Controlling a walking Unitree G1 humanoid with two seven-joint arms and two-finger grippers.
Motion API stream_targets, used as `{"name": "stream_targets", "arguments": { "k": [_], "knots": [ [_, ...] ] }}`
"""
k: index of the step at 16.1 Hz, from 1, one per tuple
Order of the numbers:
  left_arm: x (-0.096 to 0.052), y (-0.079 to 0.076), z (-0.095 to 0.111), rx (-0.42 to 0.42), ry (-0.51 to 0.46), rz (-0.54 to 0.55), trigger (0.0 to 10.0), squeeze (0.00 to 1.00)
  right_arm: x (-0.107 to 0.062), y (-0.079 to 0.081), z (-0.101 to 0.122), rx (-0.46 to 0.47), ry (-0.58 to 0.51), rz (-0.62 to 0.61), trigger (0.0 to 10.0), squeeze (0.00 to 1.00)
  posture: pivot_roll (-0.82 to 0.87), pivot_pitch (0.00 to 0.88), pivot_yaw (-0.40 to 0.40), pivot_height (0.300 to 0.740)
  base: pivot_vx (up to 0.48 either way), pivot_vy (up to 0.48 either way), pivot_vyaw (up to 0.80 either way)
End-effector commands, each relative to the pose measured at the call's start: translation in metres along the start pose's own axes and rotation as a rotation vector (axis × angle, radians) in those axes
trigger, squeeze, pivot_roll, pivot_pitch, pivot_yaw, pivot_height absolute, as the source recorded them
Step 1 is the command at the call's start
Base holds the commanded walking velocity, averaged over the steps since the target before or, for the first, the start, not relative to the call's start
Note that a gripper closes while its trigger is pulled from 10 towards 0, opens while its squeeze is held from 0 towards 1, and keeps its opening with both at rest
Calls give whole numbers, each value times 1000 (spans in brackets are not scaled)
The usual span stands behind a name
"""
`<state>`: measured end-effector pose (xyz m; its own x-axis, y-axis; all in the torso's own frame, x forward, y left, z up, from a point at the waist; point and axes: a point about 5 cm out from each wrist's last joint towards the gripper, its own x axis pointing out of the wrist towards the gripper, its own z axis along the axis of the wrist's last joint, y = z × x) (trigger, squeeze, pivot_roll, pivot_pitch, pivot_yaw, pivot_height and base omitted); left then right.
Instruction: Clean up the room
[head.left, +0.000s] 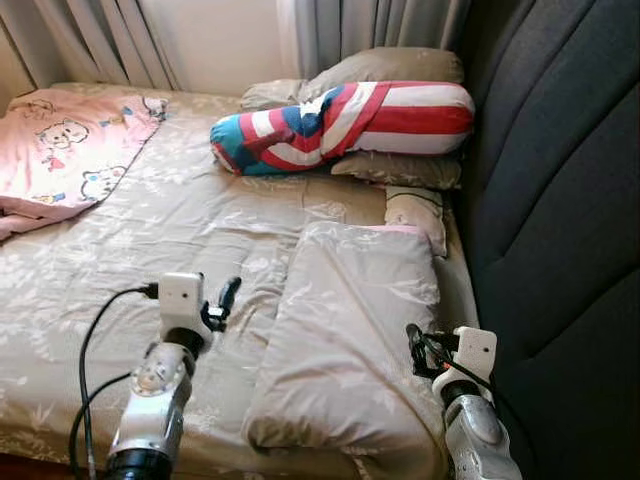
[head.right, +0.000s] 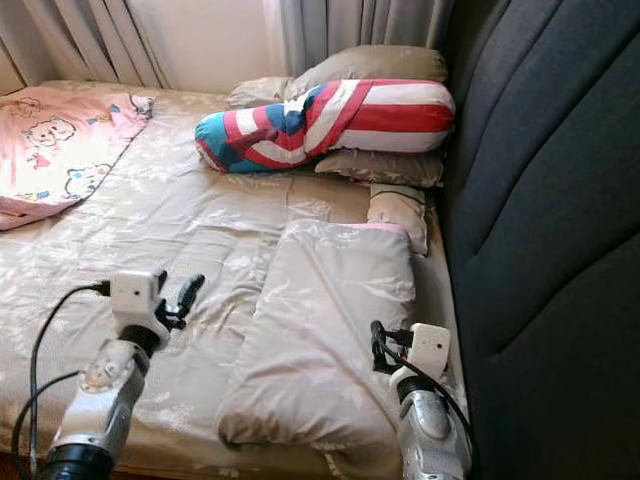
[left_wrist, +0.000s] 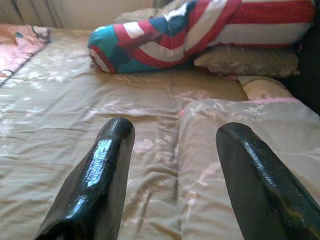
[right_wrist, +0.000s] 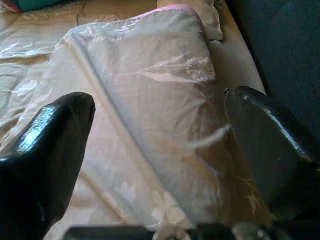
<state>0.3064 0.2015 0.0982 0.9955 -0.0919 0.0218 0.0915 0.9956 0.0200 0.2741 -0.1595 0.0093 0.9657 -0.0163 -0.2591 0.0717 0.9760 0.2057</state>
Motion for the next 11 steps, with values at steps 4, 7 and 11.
{"name": "stream_targets", "arguments": {
  "k": [4,7,11],
  "knots": [
    [7,-1,2,-25,-2,-5,10000,0,3,-1,3,-8,-1,-1,10000,0,3,116,-48,696,0,0,0],
    [6,-6,-3,-24,13,-19,10000,0,3,-1,2,-19,23,0,10000,0,0,120,-49,683,0,0,0],
    [4,-6,-5,-17,19,-21,10000,0,2,-1,3,-17,5,4,10000,0,3,123,-52,669,0,0,0]
  ]
}}
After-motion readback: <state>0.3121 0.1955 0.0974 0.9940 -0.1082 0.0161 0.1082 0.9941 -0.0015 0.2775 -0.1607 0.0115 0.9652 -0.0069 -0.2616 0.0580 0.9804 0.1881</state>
